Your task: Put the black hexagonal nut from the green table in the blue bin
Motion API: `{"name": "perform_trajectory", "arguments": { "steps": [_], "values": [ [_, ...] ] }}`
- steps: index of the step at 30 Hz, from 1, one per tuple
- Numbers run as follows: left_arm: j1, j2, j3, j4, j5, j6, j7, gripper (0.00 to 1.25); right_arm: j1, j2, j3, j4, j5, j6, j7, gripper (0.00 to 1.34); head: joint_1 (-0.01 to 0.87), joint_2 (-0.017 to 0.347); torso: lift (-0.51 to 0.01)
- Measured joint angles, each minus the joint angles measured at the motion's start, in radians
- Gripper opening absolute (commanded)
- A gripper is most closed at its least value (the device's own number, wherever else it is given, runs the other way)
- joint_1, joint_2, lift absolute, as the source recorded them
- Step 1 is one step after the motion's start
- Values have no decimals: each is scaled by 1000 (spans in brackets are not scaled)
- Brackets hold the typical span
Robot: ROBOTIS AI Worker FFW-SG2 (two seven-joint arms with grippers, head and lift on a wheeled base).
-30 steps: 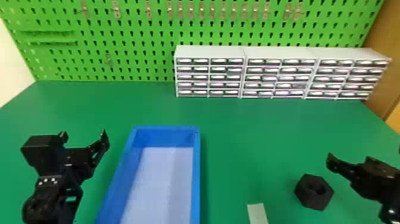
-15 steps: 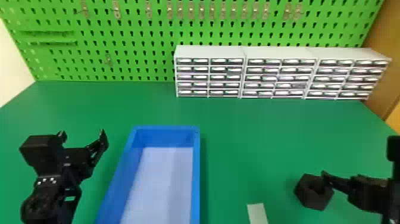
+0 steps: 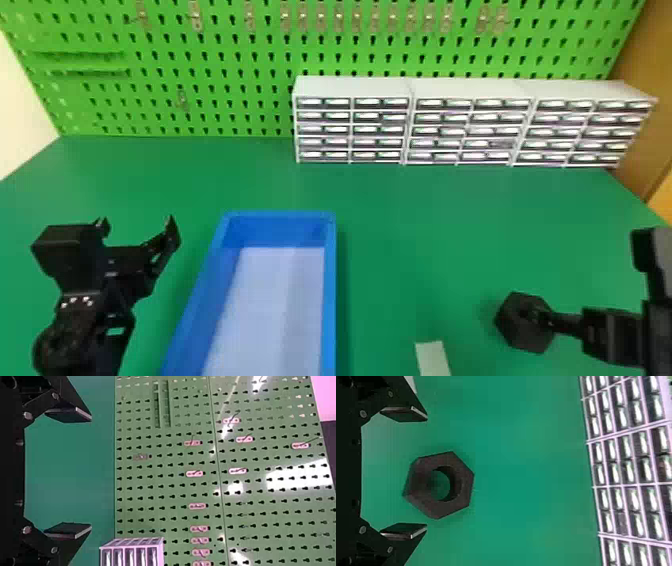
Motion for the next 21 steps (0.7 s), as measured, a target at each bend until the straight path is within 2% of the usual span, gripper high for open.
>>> {"name": "perform_trajectory", "arguments": {
  "steps": [9,21],
  "values": [
    [-1,0,-3,0,-5,0,0,954,-30,-23,-14,13,-30,39,0,1032,657,57,-95],
    [-2,0,-3,3,-9,0,0,954,-56,-50,-29,53,-112,40,0,1032,657,57,-95]
  ]
}}
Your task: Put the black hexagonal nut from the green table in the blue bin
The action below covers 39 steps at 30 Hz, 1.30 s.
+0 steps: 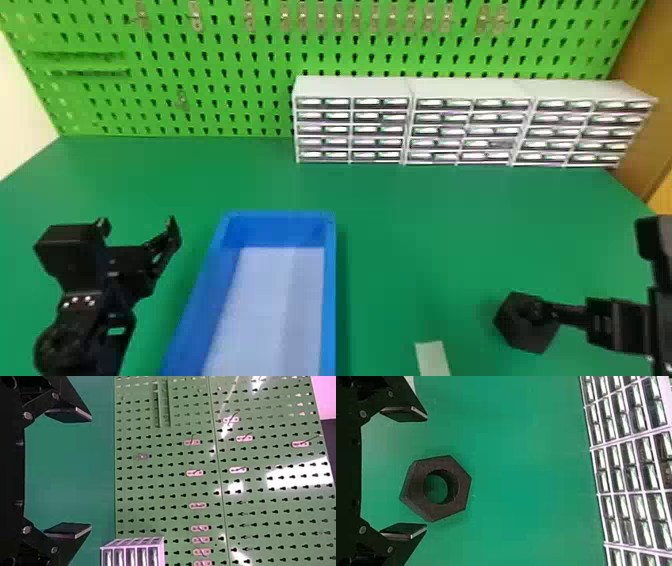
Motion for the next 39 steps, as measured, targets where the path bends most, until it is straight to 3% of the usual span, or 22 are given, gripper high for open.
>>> {"name": "perform_trajectory", "arguments": {
  "steps": [17,28,39],
  "values": [
    [-6,0,-8,5,-1,0,0,954,-25,-9,22,24,-11,0,0,1032,657,57,-95],
    [-14,0,-23,13,-2,0,0,954,-39,-32,47,71,-21,0,0,1032,657,57,-95],
    [-24,0,-33,23,-3,0,0,954,-69,-72,95,151,-31,0,0,1032,657,57,-95]
  ]
}}
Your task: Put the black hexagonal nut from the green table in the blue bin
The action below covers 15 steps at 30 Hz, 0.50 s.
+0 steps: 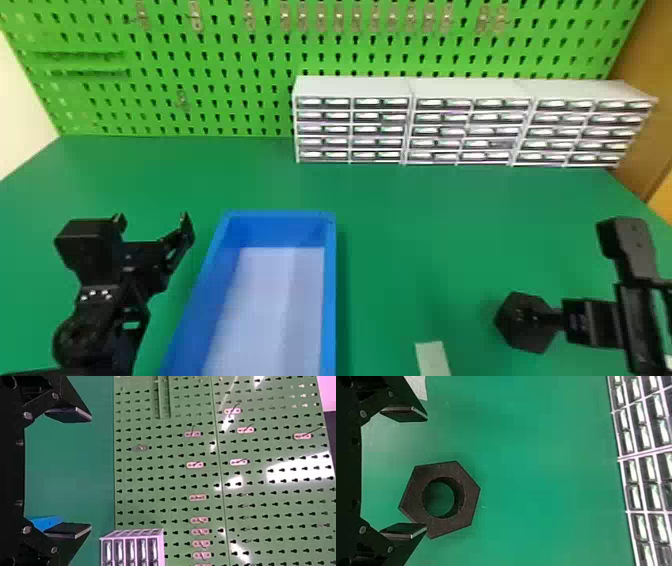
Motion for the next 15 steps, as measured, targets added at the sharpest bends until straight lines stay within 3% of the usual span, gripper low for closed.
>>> {"name": "perform_trajectory", "arguments": {
  "steps": [15],
  "values": [
    [-17,0,-14,12,-2,0,0,951,-60,-18,71,103,-18,0,0,1032,657,57,-95]
  ]
}}
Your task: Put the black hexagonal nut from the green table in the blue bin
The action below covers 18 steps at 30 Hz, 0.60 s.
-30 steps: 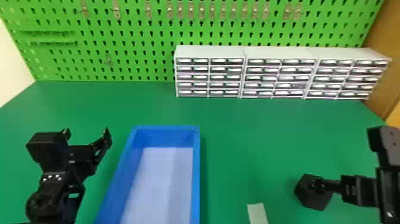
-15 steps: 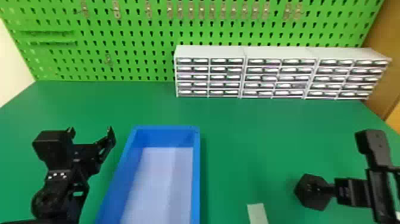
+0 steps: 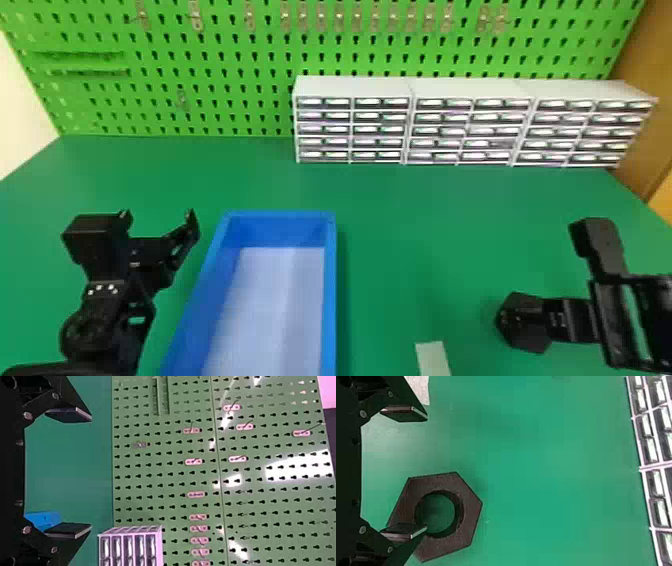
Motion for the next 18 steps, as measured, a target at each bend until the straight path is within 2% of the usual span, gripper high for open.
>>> {"name": "perform_trajectory", "arguments": {
  "steps": [18],
  "values": [
    [-10,0,-8,8,0,-2,0,947,-79,-24,92,121,-8,-66,0,1032,657,57,-95]
  ]
}}
